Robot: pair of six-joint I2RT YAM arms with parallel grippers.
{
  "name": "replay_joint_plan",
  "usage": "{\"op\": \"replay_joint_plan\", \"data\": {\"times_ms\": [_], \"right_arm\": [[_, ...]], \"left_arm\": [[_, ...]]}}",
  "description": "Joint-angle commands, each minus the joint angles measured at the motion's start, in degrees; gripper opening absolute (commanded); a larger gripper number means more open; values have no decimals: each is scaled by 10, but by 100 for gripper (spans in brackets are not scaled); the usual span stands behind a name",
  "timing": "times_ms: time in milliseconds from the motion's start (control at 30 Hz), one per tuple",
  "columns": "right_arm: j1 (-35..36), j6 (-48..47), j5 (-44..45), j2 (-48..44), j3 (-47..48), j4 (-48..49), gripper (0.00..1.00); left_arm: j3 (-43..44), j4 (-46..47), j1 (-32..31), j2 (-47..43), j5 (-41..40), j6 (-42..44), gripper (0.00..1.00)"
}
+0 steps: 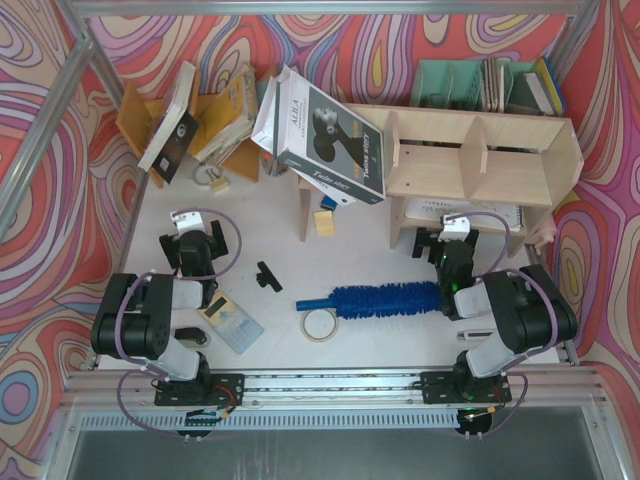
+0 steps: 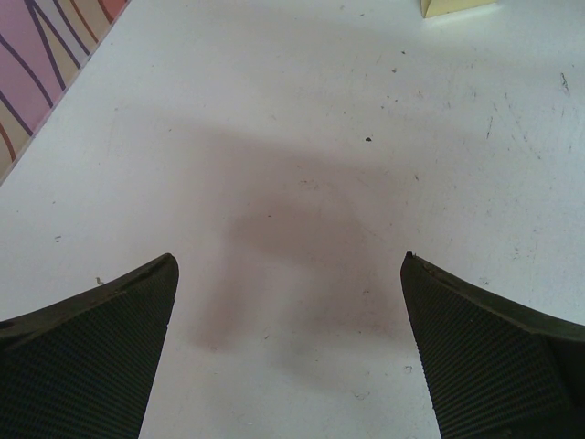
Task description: Dust the bookshelf with a duster
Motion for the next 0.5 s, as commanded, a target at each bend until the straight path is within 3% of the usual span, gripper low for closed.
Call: {"op": "replay_joint_plan", "data": {"times_ms": [0,467], "right_arm": [[-6,5,-35,25,16,43,99],[-7,7,-29,75,30,62,99]], "left_arm": [[-5,19,2,0,-1,-7,98],[-5,19,2,0,-1,-7,98]]}}
